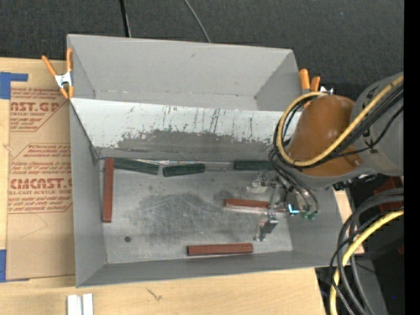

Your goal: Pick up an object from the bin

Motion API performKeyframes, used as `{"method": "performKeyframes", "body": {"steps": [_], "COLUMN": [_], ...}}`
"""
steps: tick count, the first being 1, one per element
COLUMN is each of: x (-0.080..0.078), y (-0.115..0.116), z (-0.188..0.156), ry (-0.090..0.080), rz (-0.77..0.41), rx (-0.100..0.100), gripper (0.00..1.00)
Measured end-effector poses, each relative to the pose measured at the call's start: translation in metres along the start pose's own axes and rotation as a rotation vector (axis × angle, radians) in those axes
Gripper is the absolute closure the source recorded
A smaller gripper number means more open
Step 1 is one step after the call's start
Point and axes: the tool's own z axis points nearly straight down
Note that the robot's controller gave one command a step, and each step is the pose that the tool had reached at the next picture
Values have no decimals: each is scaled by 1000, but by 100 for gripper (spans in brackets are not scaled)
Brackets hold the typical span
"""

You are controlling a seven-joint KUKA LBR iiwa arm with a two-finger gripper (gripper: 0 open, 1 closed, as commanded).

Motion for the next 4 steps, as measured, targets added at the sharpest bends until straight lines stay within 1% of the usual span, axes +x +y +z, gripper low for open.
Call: {"method": "performKeyframes", "body": {"steps": [1, 2, 3, 4], "x": [-2, -32, -32, -35], "y": [0, 22, 22, 22], "z": [-4, 56, 56, 57], "ry": [-7, -12, -12, -3], "rz": [-1, 119, 119, 155], "rx": [1, -2, -2, -2], "gripper": [0, 100, 100, 100]}}
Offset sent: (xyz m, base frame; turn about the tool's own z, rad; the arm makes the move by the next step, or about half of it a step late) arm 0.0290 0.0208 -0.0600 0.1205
